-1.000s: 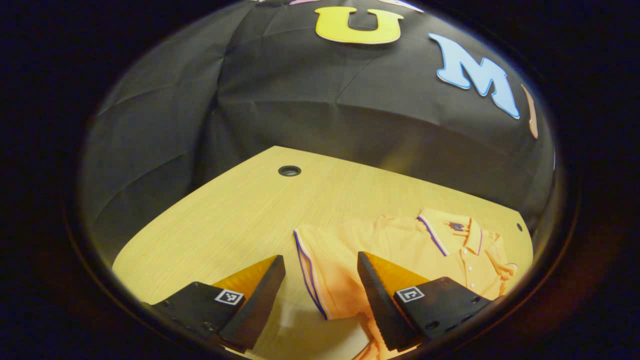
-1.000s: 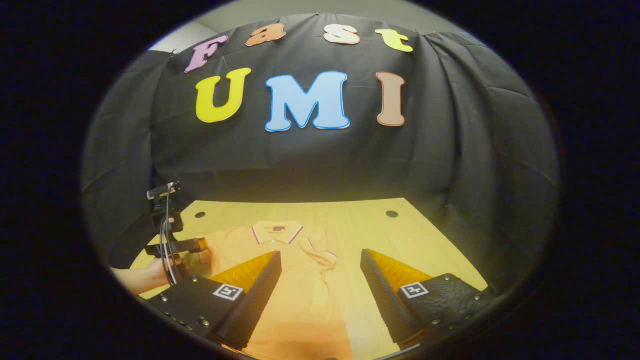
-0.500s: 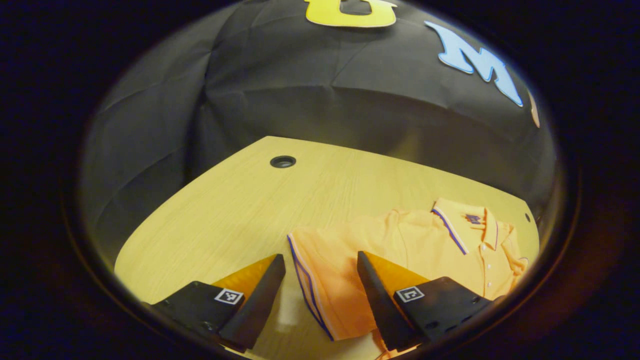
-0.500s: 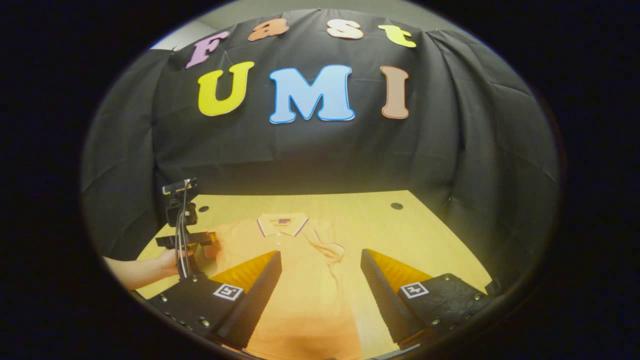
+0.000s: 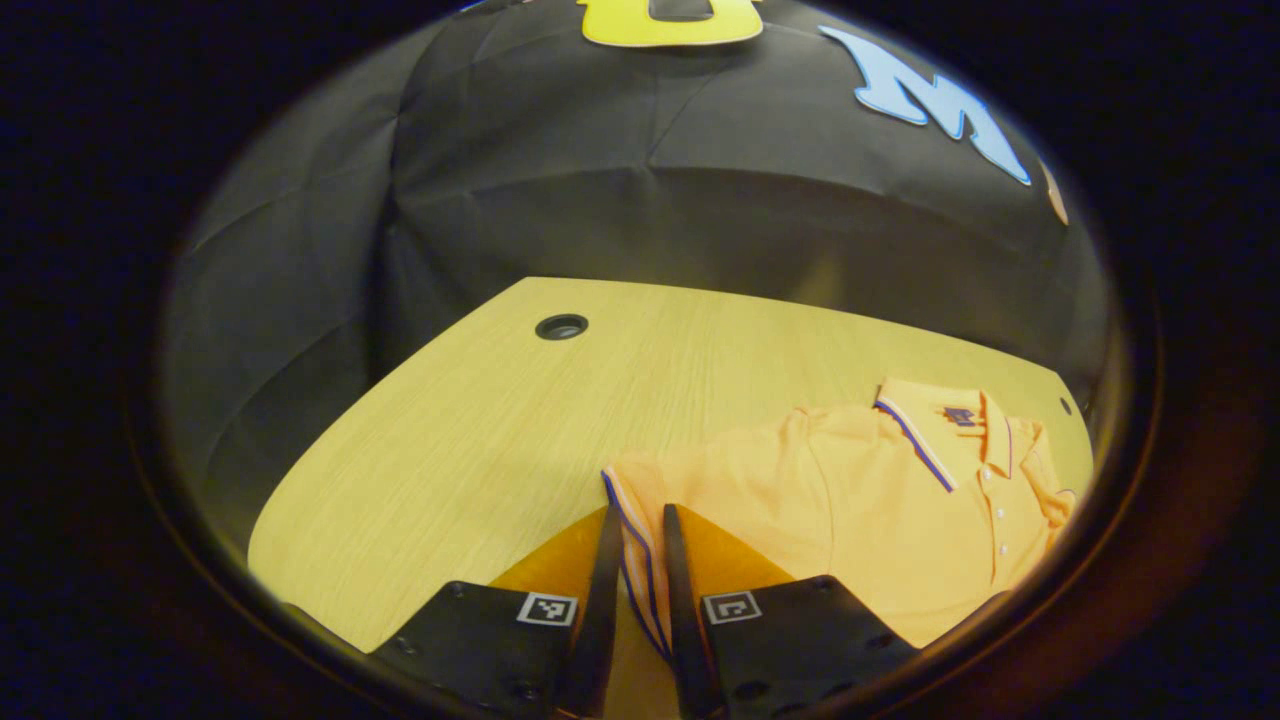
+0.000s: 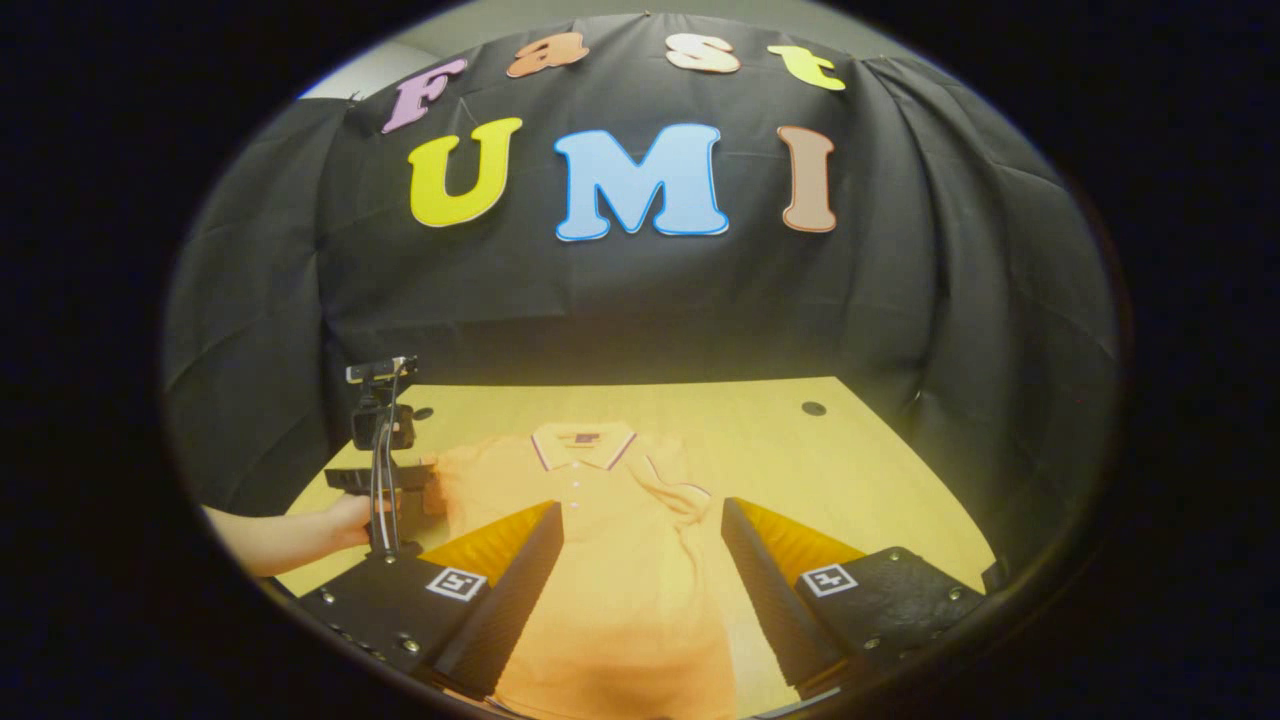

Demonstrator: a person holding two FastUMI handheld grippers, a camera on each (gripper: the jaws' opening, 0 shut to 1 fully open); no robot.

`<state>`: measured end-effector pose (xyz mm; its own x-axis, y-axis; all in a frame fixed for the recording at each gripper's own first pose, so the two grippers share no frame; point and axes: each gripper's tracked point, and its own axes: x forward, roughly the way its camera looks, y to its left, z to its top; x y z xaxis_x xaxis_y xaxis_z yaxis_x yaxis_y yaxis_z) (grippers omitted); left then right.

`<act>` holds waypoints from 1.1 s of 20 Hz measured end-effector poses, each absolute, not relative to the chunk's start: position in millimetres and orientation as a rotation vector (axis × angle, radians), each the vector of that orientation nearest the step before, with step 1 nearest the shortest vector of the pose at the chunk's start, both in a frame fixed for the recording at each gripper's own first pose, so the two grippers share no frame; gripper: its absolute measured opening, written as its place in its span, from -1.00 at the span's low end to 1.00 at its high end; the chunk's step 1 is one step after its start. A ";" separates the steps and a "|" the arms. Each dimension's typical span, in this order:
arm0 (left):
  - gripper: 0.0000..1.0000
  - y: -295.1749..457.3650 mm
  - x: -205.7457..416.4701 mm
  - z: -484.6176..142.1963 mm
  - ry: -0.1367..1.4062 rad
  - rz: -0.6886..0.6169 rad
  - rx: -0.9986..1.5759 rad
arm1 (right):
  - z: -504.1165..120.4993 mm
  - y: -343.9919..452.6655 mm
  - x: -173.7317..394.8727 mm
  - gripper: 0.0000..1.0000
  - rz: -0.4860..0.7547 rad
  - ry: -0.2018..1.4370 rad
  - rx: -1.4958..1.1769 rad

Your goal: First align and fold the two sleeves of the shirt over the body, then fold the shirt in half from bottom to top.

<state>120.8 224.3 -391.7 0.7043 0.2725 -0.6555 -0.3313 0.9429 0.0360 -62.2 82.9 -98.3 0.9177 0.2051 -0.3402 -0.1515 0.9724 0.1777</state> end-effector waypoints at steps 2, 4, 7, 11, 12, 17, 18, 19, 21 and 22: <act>-0.78 218.1 126.3 -389.1 0.720 0.322 -0.082 | -98.6 81.0 -62.3 0.96 0.182 0.366 0.153; -0.80 212.6 122.7 -390.6 0.728 0.315 -0.088 | -97.8 77.7 -64.1 0.96 0.176 0.362 0.152; -0.80 210.1 121.7 -383.8 0.710 0.326 -0.117 | -99.5 68.3 -67.1 0.96 0.159 0.361 0.150; -0.81 200.9 125.6 -361.5 0.664 0.319 -0.119 | -104.9 59.9 -69.5 0.93 0.144 0.369 0.176; -0.80 195.3 128.8 -353.9 0.650 0.307 -0.113 | -106.4 58.4 -70.0 0.96 0.143 0.370 0.184; -0.80 153.9 144.6 -330.1 0.608 0.225 -0.069 | -110.9 56.3 -69.8 0.96 0.151 0.377 0.198; -0.80 144.5 147.8 -328.0 0.603 0.207 -0.063 | -111.2 56.0 -69.7 0.96 0.151 0.377 0.195; -0.81 134.4 149.2 -327.1 0.602 0.190 -0.055 | -111.8 53.6 -70.5 0.96 0.150 0.375 0.191; -0.80 115.8 152.1 -328.6 0.604 0.157 -0.038 | -114.1 49.2 -70.7 0.96 0.145 0.379 0.189; -0.80 106.7 152.8 -329.9 0.609 0.140 -0.032 | -116.0 48.0 -71.5 0.96 0.144 0.381 0.193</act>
<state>152.8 106.7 -329.9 0.8112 0.1219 -0.5719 -0.1407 0.9900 0.0114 -71.5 48.0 -116.0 0.9184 0.1757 -0.3545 -0.1034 0.9715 0.2135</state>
